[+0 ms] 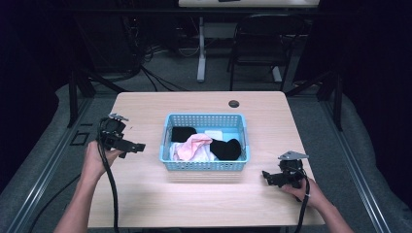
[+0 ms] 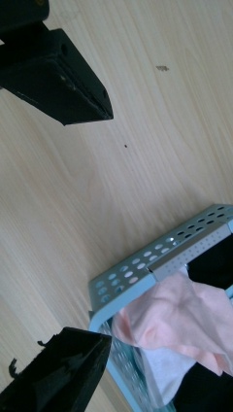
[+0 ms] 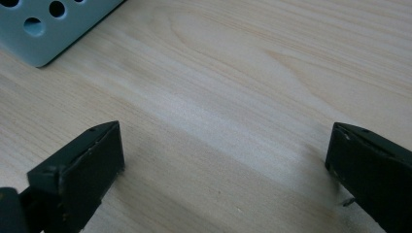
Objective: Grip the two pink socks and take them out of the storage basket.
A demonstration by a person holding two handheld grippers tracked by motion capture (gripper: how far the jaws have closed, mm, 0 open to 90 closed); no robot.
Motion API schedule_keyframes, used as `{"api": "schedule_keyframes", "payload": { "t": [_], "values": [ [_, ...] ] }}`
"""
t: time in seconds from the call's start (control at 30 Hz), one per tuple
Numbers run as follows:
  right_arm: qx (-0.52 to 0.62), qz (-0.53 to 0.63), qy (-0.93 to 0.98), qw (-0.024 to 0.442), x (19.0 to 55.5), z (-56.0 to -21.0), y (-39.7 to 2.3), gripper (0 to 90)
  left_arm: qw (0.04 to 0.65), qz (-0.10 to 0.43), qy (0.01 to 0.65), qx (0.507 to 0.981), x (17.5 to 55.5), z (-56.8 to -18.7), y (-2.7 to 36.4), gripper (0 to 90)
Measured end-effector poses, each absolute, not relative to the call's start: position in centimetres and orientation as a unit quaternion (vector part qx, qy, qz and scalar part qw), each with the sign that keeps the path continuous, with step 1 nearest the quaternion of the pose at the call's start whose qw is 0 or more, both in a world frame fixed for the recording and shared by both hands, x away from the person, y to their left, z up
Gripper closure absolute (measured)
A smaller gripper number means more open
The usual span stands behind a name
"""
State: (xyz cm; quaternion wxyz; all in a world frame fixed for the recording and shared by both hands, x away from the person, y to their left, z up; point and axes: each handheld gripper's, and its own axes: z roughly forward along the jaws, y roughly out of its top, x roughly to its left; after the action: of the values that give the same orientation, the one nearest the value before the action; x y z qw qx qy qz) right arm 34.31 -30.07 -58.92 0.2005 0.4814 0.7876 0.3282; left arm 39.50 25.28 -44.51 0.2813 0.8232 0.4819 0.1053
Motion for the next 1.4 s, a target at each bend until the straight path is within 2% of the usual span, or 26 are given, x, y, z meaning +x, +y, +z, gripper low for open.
{"api": "schedule_keyframes", "payload": {
  "t": [0.57,1.2,1.3,1.4],
  "values": [
    [0.481,0.328,0.788,0.2,34.3,-58.9,-30.1,0.0,0.269,0.076,0.437,0.855,43.0,-43.6,19.8,0.3],
    [0.481,0.329,0.788,0.2,34.3,-58.9,-30.1,0.0,0.231,0.036,0.384,0.893,45.9,-45.8,12.1,0.5],
    [0.481,0.329,0.788,0.2,34.3,-58.9,-30.1,0.0,0.228,0.035,0.377,0.897,46.1,-46.2,11.4,1.6],
    [0.481,0.329,0.788,0.2,34.3,-58.9,-30.1,0.0,0.225,0.029,0.374,0.899,46.3,-46.7,10.6,6.4]
  ]
}}
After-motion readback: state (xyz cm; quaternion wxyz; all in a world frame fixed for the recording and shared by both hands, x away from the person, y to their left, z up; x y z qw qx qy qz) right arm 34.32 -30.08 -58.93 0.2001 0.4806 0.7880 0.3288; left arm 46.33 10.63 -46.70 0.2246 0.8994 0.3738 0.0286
